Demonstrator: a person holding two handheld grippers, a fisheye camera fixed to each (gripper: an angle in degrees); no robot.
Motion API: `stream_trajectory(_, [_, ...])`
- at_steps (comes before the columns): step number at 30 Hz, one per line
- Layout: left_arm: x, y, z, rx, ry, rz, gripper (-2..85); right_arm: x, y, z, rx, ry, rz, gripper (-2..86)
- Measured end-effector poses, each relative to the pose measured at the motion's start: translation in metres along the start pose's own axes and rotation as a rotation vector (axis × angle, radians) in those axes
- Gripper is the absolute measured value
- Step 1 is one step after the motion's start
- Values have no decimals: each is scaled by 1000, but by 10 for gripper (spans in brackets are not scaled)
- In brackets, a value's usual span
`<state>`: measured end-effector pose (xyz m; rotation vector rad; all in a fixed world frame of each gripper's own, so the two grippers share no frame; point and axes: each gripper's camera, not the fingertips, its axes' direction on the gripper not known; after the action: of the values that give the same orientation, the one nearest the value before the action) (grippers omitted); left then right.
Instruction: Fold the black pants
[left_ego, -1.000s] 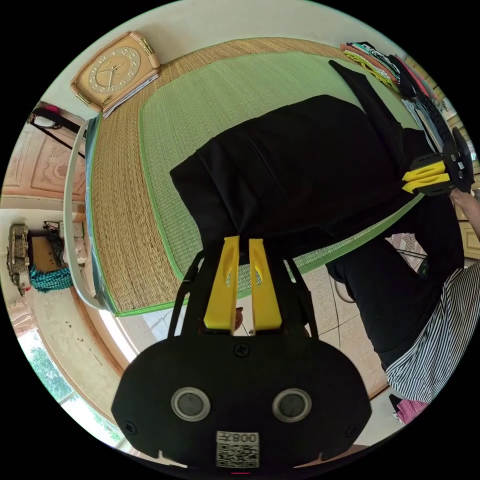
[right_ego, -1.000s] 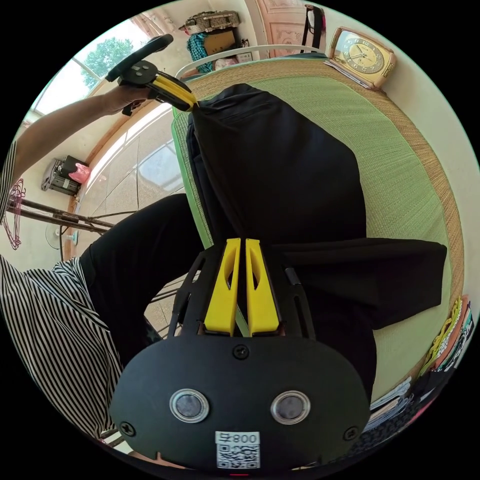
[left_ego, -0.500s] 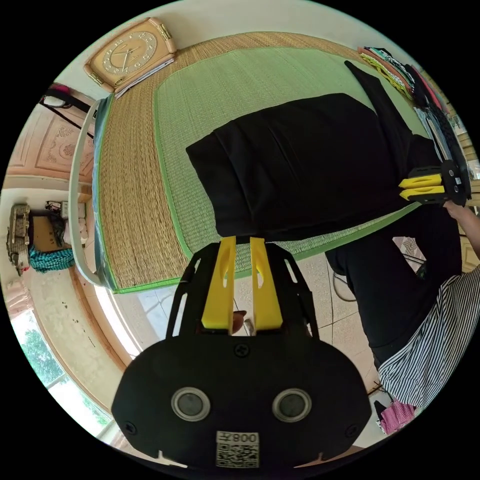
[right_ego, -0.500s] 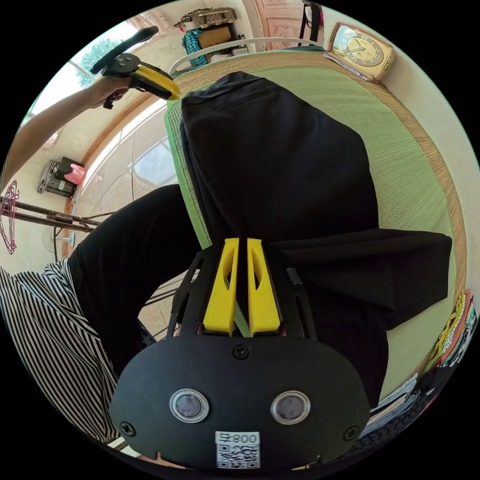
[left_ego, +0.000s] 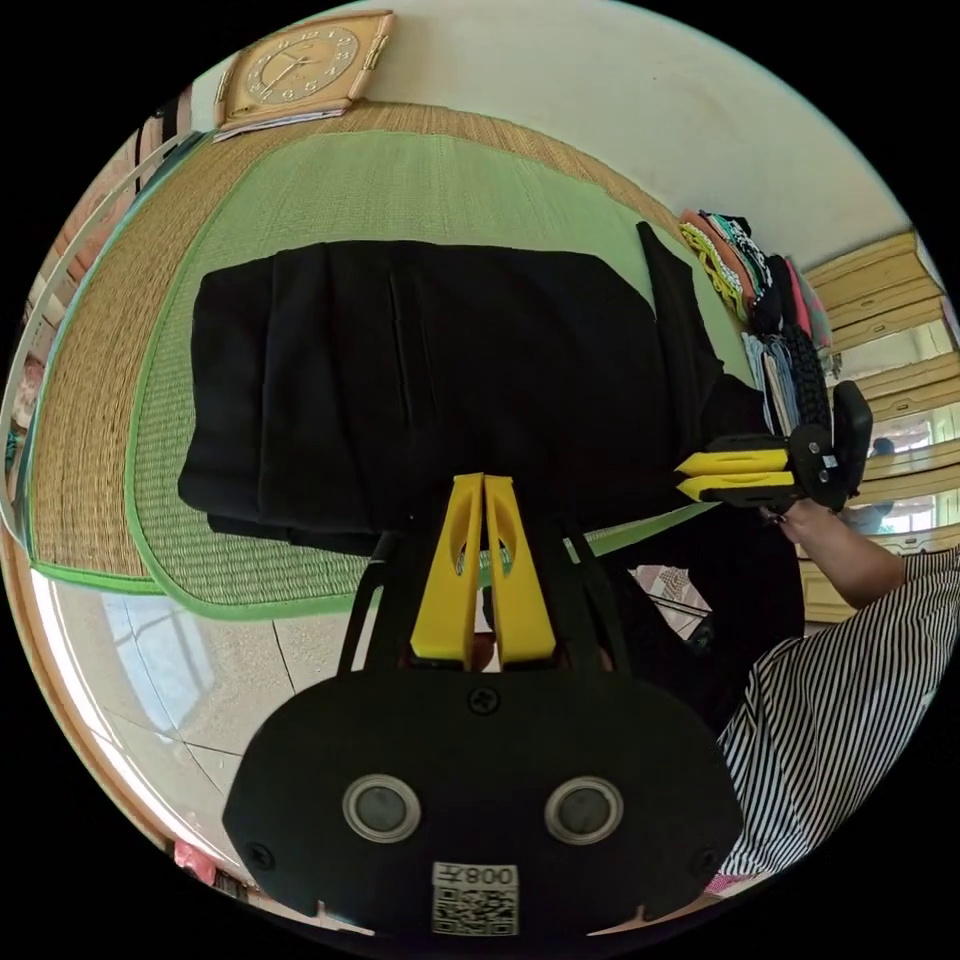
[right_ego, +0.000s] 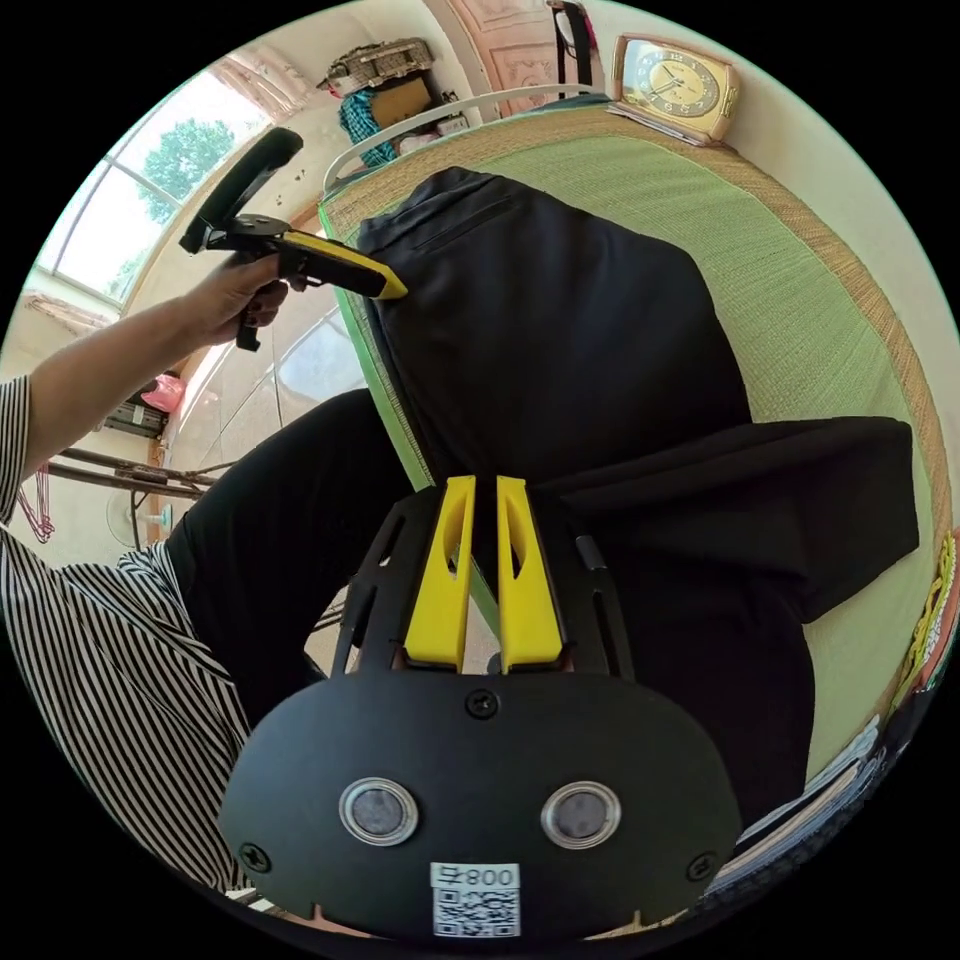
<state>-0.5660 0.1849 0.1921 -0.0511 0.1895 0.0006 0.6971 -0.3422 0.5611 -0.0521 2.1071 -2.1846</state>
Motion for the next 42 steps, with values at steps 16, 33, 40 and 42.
stream_trajectory(16, [27,-7,54,112,236,175,35,115,72,-50,139,-77,342,4])
stream_trajectory(33, [82,-60,176,-84,223,309,75,265,19,-111,182,1,580,102])
stream_trajectory(40, [95,-56,209,-103,232,316,59,301,3,-93,30,32,699,100])
stream_trajectory(42, [99,-55,215,-100,234,315,51,306,6,-92,10,58,737,82])
